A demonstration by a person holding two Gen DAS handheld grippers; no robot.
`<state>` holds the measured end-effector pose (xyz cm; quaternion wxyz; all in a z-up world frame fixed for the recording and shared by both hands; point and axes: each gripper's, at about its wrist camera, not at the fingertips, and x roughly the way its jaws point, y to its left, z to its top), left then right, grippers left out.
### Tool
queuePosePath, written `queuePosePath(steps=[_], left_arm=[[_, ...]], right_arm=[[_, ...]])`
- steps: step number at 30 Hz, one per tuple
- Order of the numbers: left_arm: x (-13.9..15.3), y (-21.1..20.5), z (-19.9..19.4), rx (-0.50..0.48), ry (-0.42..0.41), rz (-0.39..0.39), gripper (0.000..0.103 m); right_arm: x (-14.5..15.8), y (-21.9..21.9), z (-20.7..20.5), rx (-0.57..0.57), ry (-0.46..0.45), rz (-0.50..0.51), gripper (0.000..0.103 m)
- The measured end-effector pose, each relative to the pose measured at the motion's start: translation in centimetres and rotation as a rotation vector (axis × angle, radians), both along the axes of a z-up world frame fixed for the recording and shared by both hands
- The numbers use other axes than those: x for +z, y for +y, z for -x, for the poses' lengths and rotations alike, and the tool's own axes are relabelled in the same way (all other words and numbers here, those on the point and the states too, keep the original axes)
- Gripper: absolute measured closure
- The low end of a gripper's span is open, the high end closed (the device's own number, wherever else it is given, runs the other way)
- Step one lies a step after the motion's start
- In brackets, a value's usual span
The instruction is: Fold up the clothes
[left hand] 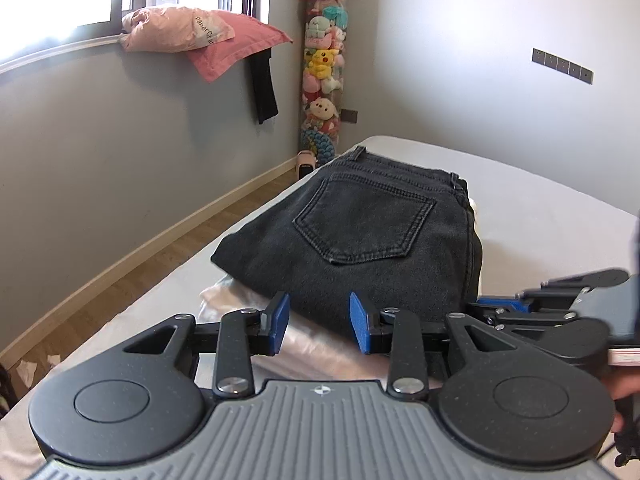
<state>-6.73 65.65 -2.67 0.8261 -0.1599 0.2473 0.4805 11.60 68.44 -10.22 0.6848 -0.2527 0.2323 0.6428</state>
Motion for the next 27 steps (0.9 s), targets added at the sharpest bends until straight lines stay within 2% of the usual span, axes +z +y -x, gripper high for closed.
queuePosePath(steps=[5,8,10,11,13,17,18,21,24,27], left_arm=[[1.2,-1.8,0.0,0.011,0.057,-0.043,0.063],[2.3,-3.3,-0.2,0.031,0.081,-0.077,0.046],[3.1,-4.4,-0.3,0.036,0.084,-0.110,0.045],[3.5,-5.0,-0.3,0.036,0.086,-0.122,0.045],[4.3,-6.3,-0.2,0.034,0.089,-0.137,0.044],[6.1,-8.5,0.3,0.038,0.080,-0.133,0.039],[6.5,-9.1,0.5,0.036,0.078,-0.133,0.035],[7.5,-11.2,0.8,0.038,0.095,-0.151,0.024],[8.0,-13.3,1.1,0.049,0.126,-0.178,0.021],[8.2,-15.3,1.7,0.057,0.110,-0.166,0.021]], right_arm=[[0.9,-2.2,-1.2,-0.063,0.104,-0.007,0.095],[3.0,-3.9,-0.5,-0.058,0.119,-0.042,0.092],[4.6,-5.2,0.1,-0.058,0.122,-0.074,0.090],[5.5,-6.0,0.4,-0.057,0.124,-0.093,0.087],[7.2,-7.6,1.1,-0.057,0.129,-0.128,0.074],[10.5,-11.2,2.7,-0.062,0.140,-0.188,0.063],[11.2,-12.1,3.2,-0.063,0.142,-0.200,0.062],[12.6,-14.8,4.8,-0.063,0.121,-0.223,0.061],[13.4,-17.5,6.1,-0.076,0.114,-0.231,0.061],[13.8,-20.0,7.3,-0.090,0.114,-0.225,0.061]])
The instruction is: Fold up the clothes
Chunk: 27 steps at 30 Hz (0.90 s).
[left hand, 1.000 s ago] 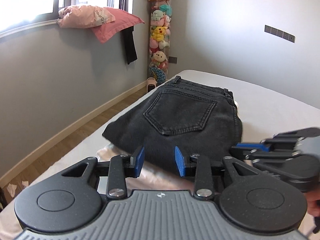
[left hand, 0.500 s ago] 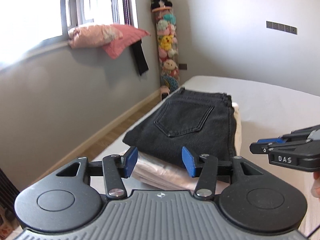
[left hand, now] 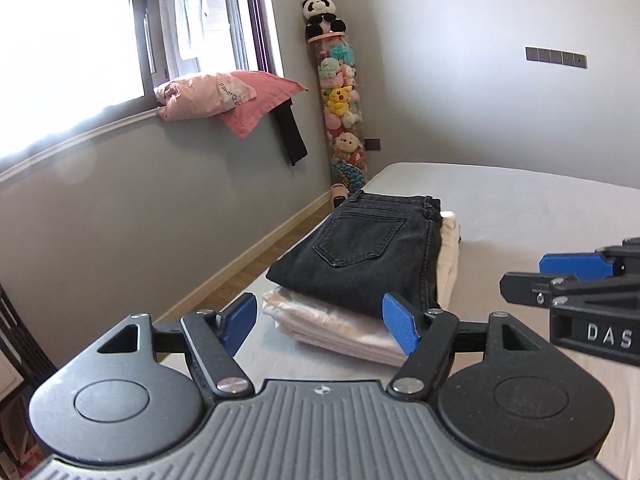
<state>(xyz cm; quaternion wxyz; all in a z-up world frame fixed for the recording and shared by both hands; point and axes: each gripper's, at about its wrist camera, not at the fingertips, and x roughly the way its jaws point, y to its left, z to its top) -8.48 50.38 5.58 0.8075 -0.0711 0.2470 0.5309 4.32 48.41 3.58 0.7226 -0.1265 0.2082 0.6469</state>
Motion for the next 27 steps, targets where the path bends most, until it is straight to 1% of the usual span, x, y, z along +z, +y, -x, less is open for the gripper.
queuePosePath(steps=[2,7,11,14,17,20,22,27], left_arm=[[0.1,-1.3,0.3,0.002,-0.004,0.014,0.021],[-0.1,-4.9,0.7,0.003,0.030,0.026,0.021],[-0.5,-7.1,1.3,0.005,0.012,0.066,0.021],[-0.9,-8.5,1.4,0.006,0.011,0.081,0.021],[-1.4,-9.7,1.5,0.005,0.016,0.095,0.021],[-1.7,-10.5,1.6,0.001,0.013,0.113,0.021],[-1.8,-11.0,1.6,-0.002,0.020,0.114,0.021],[-1.9,-11.8,1.6,0.001,0.031,0.110,0.021]], right_arm=[[0.1,-1.6,0.8,-0.013,-0.003,0.004,0.061],[-0.1,-5.8,2.2,-0.039,0.023,0.021,0.057],[-0.6,-9.1,3.1,-0.059,0.021,0.034,0.055],[-1.0,-11.1,3.5,-0.077,0.034,0.035,0.054],[-1.3,-12.5,3.7,-0.086,0.056,0.037,0.053],[-1.5,-13.4,4.1,-0.094,0.044,0.043,0.051],[-1.4,-14.1,4.4,-0.100,0.033,0.043,0.050],[-1.4,-14.7,4.4,-0.106,0.036,0.036,0.048]])
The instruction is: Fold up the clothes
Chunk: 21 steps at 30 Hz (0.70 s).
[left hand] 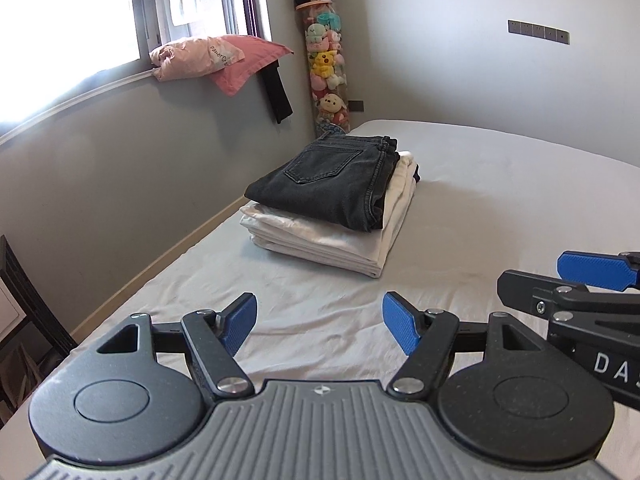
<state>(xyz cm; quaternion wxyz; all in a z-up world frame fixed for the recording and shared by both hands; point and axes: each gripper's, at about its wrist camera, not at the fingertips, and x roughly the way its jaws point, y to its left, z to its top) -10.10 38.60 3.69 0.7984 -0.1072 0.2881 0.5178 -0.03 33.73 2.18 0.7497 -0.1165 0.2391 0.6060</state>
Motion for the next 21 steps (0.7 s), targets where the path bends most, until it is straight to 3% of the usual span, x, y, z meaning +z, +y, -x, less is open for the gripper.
queuePosePath(steps=[21], left_arm=[[0.21,-0.53,0.17,0.010,-0.002,0.005,0.021]], right_arm=[[0.14,-0.66,0.44,-0.017,-0.009,0.008,0.049]])
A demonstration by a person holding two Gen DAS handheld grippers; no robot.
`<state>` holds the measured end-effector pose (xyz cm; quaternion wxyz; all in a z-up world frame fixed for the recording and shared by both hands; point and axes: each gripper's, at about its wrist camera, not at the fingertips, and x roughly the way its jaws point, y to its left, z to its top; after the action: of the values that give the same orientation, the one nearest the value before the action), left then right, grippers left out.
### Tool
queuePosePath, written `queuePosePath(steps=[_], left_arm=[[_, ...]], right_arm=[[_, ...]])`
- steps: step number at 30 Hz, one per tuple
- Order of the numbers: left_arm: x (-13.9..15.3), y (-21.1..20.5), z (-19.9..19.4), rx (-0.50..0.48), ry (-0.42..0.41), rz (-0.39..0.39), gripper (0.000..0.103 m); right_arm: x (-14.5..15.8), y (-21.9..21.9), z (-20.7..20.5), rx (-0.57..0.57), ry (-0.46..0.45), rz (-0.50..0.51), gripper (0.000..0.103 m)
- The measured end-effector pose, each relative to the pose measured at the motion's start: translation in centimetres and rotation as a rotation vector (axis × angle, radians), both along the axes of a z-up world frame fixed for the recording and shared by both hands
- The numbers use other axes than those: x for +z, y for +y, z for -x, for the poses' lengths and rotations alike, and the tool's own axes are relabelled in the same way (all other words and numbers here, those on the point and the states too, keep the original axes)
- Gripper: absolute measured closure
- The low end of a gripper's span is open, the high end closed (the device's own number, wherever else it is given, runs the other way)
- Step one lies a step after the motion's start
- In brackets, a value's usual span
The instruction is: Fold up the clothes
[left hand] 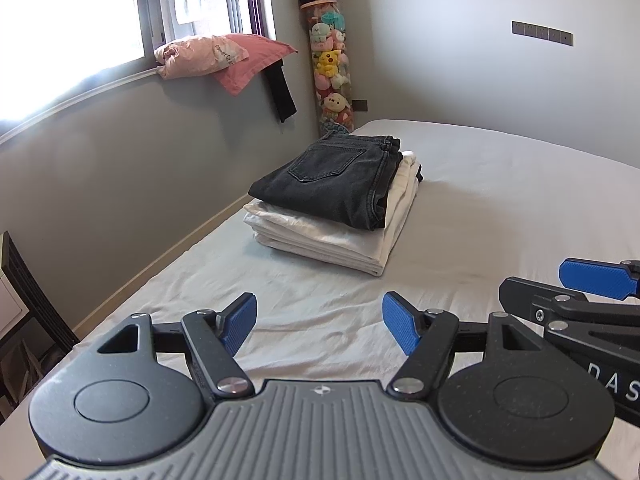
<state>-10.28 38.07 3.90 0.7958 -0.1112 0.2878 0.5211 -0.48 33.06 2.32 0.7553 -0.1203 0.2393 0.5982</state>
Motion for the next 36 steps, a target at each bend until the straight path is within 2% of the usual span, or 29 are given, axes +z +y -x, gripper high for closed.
queuePosePath(steps=[36], left_arm=[[-0.07,-0.78,-0.65,0.001,0.014,0.012,0.022]], right_arm=[[-0.24,-0.34,-0.24,-0.007,0.001,0.021,0.050]])
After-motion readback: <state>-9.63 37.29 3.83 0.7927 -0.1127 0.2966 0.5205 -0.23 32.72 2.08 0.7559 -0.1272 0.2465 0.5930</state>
